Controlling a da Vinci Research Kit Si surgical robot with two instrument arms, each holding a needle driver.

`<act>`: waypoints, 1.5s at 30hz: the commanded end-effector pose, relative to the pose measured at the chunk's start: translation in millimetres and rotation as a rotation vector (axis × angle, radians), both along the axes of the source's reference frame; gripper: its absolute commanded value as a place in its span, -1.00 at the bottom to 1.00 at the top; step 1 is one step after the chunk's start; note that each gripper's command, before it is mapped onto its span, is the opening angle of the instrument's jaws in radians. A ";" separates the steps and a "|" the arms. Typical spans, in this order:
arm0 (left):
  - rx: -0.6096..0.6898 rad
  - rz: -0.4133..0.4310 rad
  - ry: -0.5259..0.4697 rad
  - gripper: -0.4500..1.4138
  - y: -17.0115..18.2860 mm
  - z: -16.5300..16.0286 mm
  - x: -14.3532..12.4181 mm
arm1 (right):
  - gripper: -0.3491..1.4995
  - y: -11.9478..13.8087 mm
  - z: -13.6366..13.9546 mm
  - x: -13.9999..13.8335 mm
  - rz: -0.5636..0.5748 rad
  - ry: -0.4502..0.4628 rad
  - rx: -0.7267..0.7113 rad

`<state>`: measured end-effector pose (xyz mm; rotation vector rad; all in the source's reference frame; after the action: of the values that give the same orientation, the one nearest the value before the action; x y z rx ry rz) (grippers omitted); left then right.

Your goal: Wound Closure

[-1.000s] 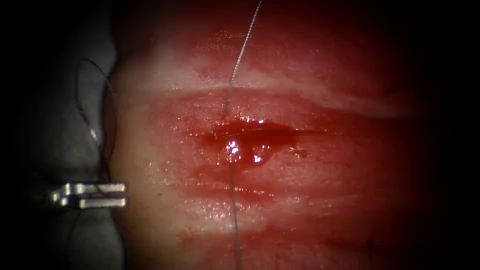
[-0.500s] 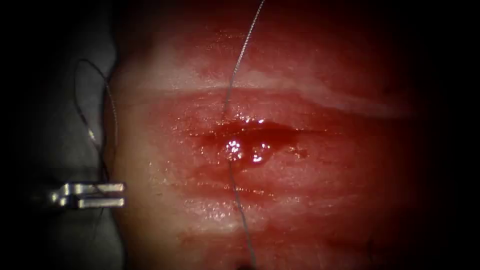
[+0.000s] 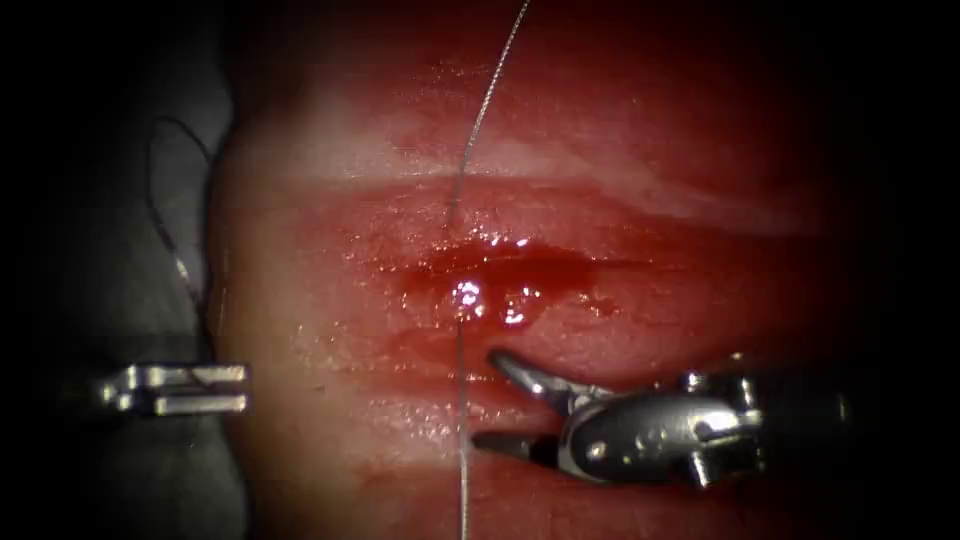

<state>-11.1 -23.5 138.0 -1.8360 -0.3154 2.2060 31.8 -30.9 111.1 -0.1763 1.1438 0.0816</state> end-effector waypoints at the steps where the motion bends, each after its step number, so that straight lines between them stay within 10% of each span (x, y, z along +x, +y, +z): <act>1: 0.006 0.001 0.000 -1.00 -1.1 0.6 -0.5 | 0.49 0.1 2.0 1.1 0.001 0.001 -0.003; 18: 0.011 0.001 -0.001 -1.00 -1.1 0.6 -0.3 | 0.18 1.7 9.8 2.9 -0.047 -0.023 -0.026; 20: 0.011 0.001 -0.001 -1.00 -1.1 0.6 -0.3 | -0.06 1.7 9.8 2.9 -0.045 -0.021 -0.026; 23: 0.011 0.001 -0.001 -1.00 -1.1 0.6 -0.3 | -1.00 1.4 9.5 2.7 -0.047 -0.017 -0.021; 34: 0.012 0.002 -0.001 -1.00 -1.1 0.6 -0.2 | -1.00 0.3 7.1 0.9 -0.047 -0.019 -0.008; 45: 0.012 0.002 -0.001 -1.00 -1.1 0.6 -0.3 | -1.00 -5.2 -2.6 -0.8 -0.087 -0.005 -0.024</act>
<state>-10.8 -23.5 138.0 -1.8337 -0.3230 2.2028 30.4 -34.9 108.1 -0.1599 1.1405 -0.0100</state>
